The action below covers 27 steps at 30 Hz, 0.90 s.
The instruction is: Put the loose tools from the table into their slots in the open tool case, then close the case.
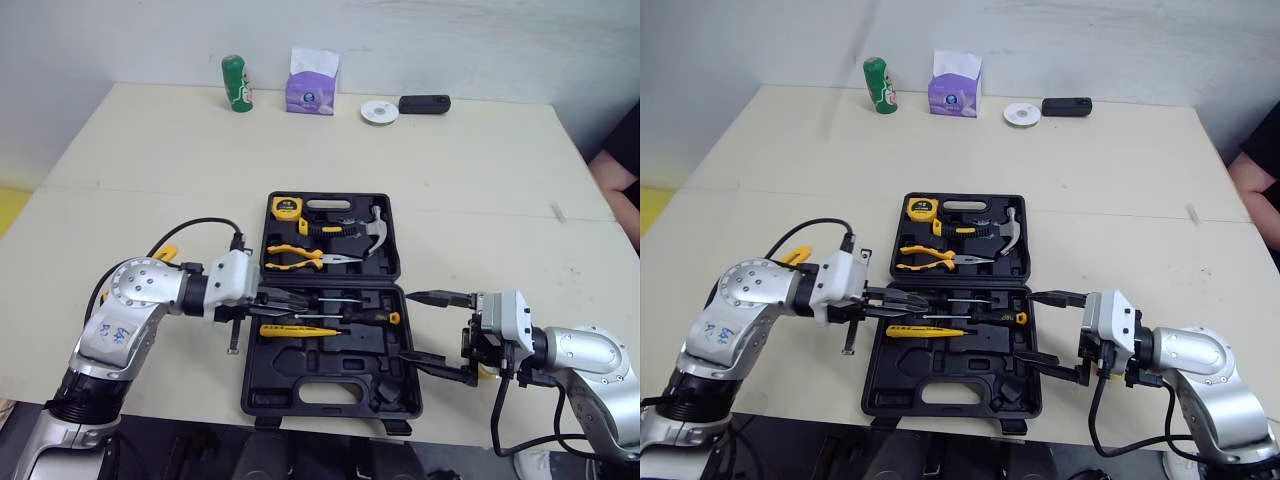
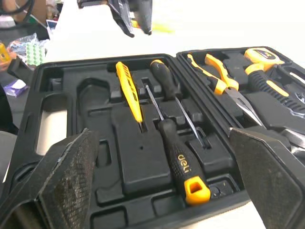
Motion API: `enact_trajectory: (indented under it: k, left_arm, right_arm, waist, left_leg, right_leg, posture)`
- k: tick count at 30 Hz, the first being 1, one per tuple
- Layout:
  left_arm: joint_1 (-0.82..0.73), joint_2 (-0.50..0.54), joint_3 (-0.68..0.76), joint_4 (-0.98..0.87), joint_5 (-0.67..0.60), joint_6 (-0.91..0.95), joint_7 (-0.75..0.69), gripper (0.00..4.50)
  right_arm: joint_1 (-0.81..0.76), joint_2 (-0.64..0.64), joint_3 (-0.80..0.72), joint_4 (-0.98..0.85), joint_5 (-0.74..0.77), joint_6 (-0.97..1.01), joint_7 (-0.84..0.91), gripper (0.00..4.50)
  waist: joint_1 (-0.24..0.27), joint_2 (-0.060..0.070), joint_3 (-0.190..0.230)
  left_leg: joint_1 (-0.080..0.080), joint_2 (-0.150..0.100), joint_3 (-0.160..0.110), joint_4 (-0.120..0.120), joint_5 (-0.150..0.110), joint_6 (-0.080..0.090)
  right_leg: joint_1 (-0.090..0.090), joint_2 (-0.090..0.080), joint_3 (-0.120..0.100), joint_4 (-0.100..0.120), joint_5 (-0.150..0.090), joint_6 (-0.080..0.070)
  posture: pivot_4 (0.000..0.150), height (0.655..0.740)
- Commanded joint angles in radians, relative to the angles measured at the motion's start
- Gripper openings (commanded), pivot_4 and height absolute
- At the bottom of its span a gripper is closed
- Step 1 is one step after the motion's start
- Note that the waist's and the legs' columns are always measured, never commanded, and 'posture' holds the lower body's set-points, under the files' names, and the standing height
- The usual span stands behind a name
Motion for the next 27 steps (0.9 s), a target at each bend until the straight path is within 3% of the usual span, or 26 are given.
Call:
enact_trajectory:
  k: [1, 11, 27]
  left_arm:
    - [0.038, -0.006, 0.01, 0.02, 0.01, -0.085, -0.006, 0.03]
    - [0.101, -0.018, -0.054, 0.058, 0.1, -0.136, 0.04, 0.03]
    - [0.08, -0.042, -0.126, 0.139, 0.182, -0.019, 0.138, 0.03]
  right_arm:
    - [-0.01, 0.007, -0.033, -0.006, 0.024, -0.026, 0.001, 4.5]
    - [-0.024, 0.003, -0.025, -0.005, 0.007, -0.02, -0.009, 4.5]
    - [-0.035, 0.003, -0.017, -0.017, -0.003, -0.005, -0.031, 4.5]
  waist:
    - [0.0, 0.0, 0.0]
    - [-0.002, 0.0, 0.0]
    - [0.0, 0.0, 0.0]
  left_leg:
    - [0.0, 0.0, 0.0, 0.0, 0.0, 0.0]
    - [0.0, 0.0, 0.0, -0.001, 0.0, 0.0]
    - [0.001, 0.0, 0.0, 0.0, 0.0, 0.0]
  right_leg:
    - [0.0, 0.0, 0.0, 0.0, 0.0, 0.0]
    - [0.0, 0.0, 0.0, 0.0, 0.0, 0.0]
    - [0.0, 0.0, 0.0, 0.0, 0.0, 0.0]
  posture:
    - [0.15, 0.74]
    - [0.15, 0.74]
    - [0.15, 0.74]
